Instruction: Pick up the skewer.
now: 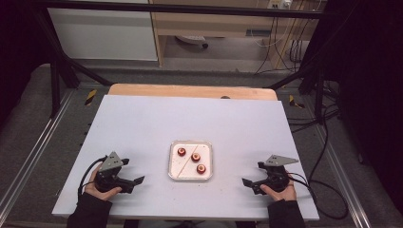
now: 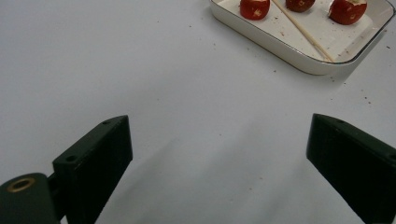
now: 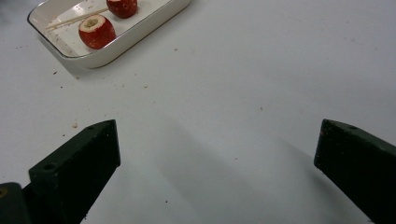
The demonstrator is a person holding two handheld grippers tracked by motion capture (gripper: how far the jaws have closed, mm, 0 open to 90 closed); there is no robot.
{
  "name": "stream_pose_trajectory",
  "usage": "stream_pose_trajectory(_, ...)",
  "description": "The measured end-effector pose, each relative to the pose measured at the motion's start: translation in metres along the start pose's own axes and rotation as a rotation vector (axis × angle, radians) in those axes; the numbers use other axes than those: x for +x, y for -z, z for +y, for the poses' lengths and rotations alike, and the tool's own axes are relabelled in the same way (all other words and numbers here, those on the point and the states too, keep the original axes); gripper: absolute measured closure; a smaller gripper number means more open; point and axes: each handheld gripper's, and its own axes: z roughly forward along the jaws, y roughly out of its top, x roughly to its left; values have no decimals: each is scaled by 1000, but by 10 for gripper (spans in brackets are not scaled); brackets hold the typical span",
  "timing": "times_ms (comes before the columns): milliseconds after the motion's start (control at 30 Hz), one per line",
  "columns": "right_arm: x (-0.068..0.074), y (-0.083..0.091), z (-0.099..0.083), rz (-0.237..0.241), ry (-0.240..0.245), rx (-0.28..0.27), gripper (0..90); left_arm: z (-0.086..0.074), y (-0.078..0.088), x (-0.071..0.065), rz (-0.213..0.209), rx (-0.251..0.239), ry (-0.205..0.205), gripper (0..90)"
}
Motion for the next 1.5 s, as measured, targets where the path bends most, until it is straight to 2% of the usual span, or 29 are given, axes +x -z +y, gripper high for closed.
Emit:
stream_pose_trajectory(900,0,0,0,-2,2,1,7,9,-11,-13,-9,21,2,69)
stream_pose_trajectory(1333,0,1,0,-4,2,-1,7,19,-21,-26,-10,32,11,72)
stream_pose_trajectory(1500,0,1,0,-5,3,-1,7,27,-23,-33,-6,32,1,73)
